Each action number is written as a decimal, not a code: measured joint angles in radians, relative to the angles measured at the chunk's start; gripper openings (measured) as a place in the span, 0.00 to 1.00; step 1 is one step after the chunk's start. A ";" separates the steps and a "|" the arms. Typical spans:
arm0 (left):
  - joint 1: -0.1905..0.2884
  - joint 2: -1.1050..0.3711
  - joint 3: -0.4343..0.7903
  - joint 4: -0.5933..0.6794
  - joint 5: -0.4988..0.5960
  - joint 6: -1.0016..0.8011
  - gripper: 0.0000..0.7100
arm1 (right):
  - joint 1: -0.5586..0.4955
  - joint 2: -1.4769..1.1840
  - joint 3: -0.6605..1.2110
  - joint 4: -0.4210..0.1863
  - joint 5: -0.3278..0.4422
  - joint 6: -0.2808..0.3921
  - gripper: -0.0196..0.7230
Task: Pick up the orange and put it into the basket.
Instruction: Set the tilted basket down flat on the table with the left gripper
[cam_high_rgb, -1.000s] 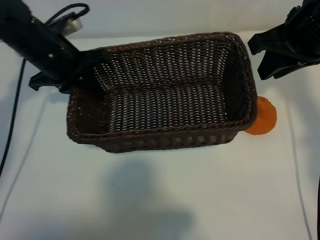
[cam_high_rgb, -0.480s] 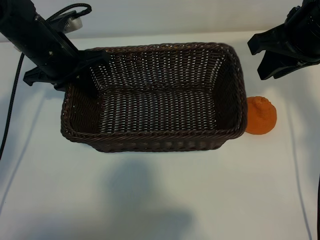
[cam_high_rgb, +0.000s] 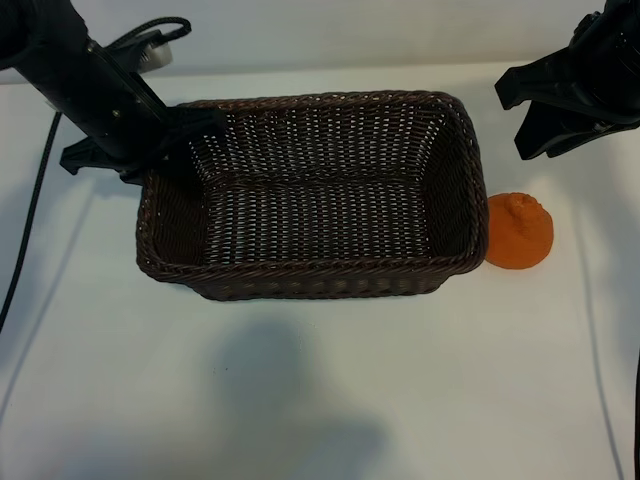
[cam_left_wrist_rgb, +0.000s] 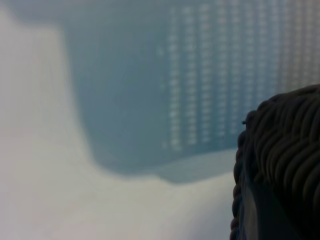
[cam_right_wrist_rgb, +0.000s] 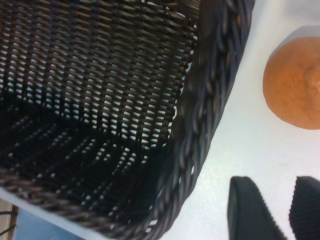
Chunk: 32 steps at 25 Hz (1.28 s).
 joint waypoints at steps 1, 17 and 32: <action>0.000 0.009 0.000 0.000 -0.010 0.002 0.22 | 0.000 0.000 0.000 0.000 0.000 0.000 0.36; 0.000 0.112 0.000 -0.004 -0.137 0.009 0.22 | 0.000 0.000 0.000 0.000 0.000 0.000 0.36; 0.000 0.125 0.000 -0.007 -0.198 0.009 0.22 | 0.000 0.000 0.000 0.000 0.000 -0.001 0.36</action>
